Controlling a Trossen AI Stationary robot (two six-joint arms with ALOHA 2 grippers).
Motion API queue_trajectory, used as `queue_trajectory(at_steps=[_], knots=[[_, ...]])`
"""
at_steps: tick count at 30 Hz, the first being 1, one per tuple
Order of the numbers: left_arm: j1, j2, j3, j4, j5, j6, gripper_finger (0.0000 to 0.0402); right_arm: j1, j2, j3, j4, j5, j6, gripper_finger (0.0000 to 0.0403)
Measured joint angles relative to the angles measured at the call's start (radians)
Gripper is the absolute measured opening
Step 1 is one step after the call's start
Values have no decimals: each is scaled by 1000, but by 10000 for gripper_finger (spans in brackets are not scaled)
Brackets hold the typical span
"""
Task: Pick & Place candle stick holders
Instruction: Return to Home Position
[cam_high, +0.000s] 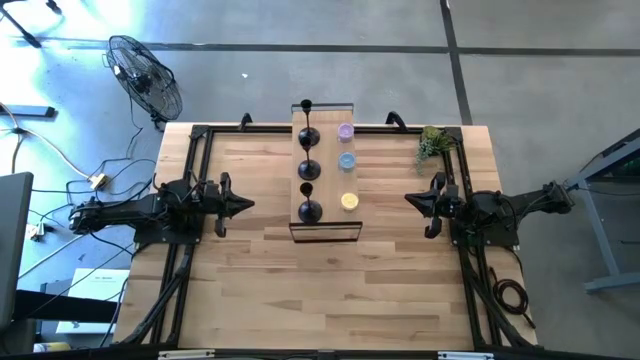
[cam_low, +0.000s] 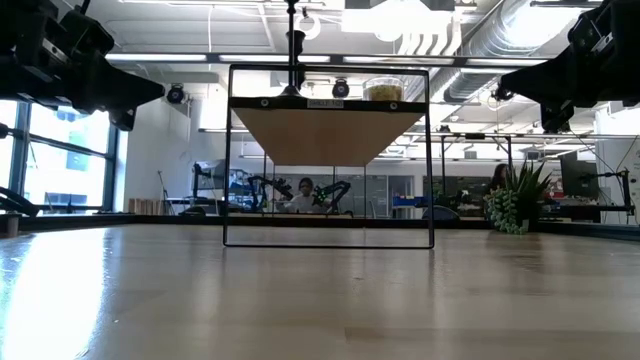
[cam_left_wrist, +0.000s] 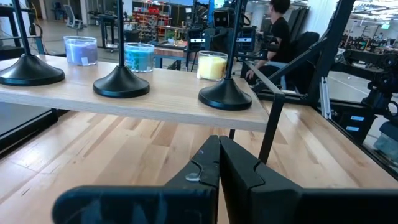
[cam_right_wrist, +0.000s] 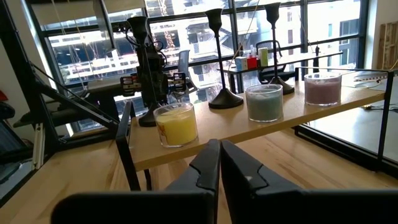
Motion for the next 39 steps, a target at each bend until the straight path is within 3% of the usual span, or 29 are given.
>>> queue_trajectory(at_steps=[39], knots=[[0, 0, 0, 0, 0, 0, 1, 0, 0, 0, 0, 0, 0, 5]])
